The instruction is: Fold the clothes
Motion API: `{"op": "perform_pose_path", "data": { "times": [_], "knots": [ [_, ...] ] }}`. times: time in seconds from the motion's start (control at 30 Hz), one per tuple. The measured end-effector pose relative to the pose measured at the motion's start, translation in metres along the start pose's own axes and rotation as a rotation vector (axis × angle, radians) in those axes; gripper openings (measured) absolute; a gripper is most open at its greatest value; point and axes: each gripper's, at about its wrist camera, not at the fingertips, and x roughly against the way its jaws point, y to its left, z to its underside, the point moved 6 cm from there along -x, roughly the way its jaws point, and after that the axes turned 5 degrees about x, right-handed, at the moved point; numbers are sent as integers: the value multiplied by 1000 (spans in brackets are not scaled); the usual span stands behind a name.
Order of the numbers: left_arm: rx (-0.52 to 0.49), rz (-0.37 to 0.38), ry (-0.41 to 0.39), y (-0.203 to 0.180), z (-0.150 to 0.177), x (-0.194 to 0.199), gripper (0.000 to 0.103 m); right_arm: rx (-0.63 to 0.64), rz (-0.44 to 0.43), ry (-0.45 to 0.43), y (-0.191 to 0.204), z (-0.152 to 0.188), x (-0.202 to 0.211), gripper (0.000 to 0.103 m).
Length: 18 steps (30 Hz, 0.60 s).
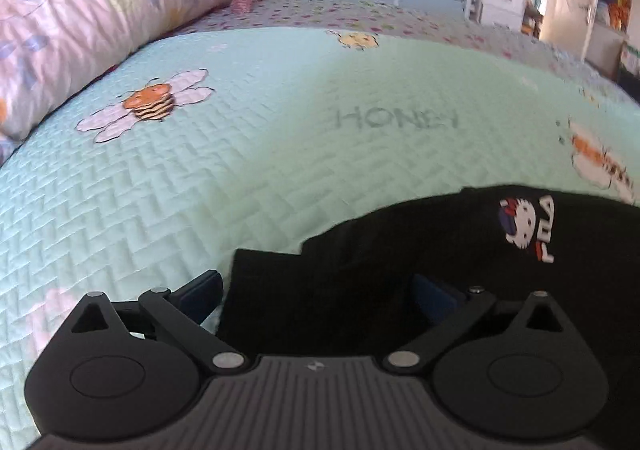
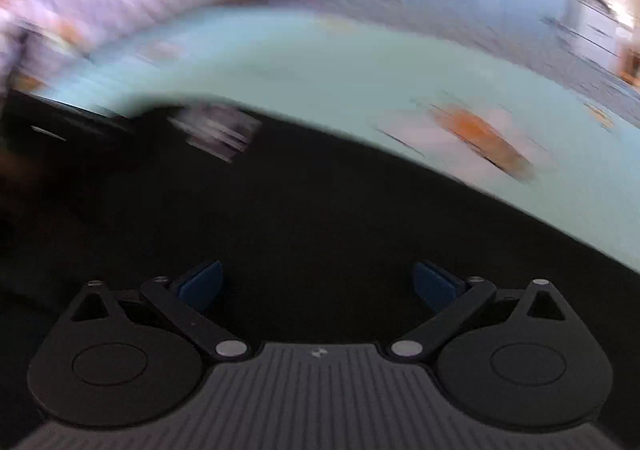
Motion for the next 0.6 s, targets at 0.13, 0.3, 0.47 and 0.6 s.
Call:
{"op": "perform_pose_path", "data": {
  "times": [0.13,0.3,0.47,0.6],
  "knots": [
    [0,27,-57,-7,4,43,100,-181,219,31,-97,44,41,102],
    [-27,146,-95,-67,13,73,101,-319,251,-51,-110,42,90,102],
    [-249,116,45,-138,45,33,103,-163,63,-27,-22,-1,41,102],
    [-110,113,42,-104,49,20,103,-30,73,55,-15,4,3,102]
  ]
}}
